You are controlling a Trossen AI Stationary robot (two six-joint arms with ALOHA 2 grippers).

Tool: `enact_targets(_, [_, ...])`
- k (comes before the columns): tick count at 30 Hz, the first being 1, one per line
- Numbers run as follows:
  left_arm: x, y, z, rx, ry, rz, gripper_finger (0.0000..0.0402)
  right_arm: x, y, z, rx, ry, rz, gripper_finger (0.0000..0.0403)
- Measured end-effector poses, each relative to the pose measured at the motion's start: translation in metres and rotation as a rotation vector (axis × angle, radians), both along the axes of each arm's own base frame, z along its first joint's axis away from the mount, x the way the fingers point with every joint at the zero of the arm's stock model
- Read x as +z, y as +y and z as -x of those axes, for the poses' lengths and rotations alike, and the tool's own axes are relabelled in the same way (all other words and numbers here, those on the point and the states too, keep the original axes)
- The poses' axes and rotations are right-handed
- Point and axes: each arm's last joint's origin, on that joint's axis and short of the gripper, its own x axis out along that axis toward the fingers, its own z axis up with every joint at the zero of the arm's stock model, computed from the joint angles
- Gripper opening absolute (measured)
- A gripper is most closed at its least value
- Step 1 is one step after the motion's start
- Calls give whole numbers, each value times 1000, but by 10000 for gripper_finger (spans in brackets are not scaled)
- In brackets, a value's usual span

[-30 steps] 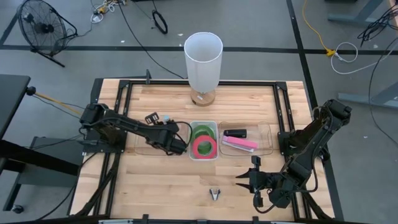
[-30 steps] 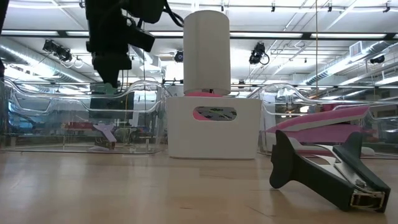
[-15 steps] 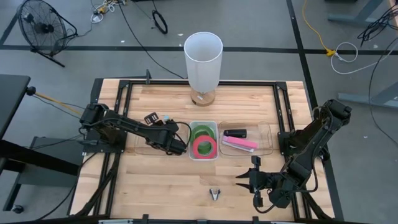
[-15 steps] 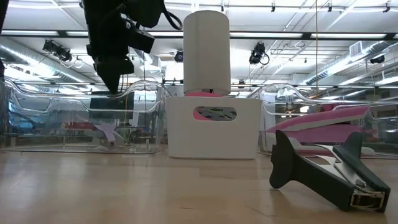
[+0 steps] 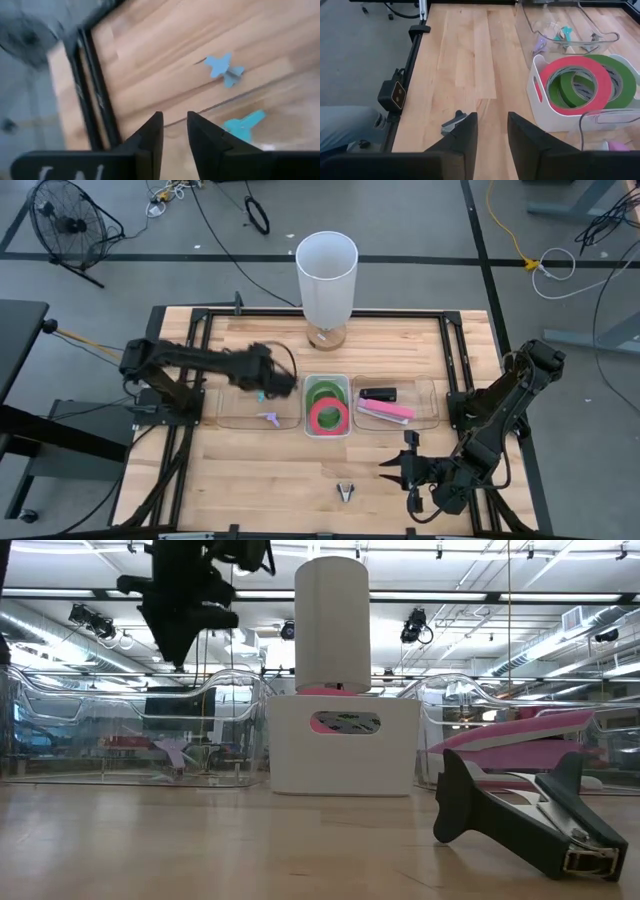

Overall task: Pick and place Stapler, Stapler remover, tape
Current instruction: Put the gray staple remover into the left transparent bin

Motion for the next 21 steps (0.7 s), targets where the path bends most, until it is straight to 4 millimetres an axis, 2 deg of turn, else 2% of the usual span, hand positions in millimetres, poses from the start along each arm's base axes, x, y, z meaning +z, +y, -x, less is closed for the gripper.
enact_targets(6, [20, 39, 11, 311, -257, 208, 48, 0, 1, 0, 19, 12, -4, 107])
enact_targets(12, [22, 69, 8, 367, -382, 252, 21, -1, 1, 1, 73, 33, 23, 107])
enact_targets(17, [16, 89, -4, 378, -475, 325, 21, -1, 2, 1, 110, 33, 70, 107])
enact_targets(21, [6, 100, -10, 385, -472, 373, 25, -1, 2, 1, 131, 33, 102, 107])
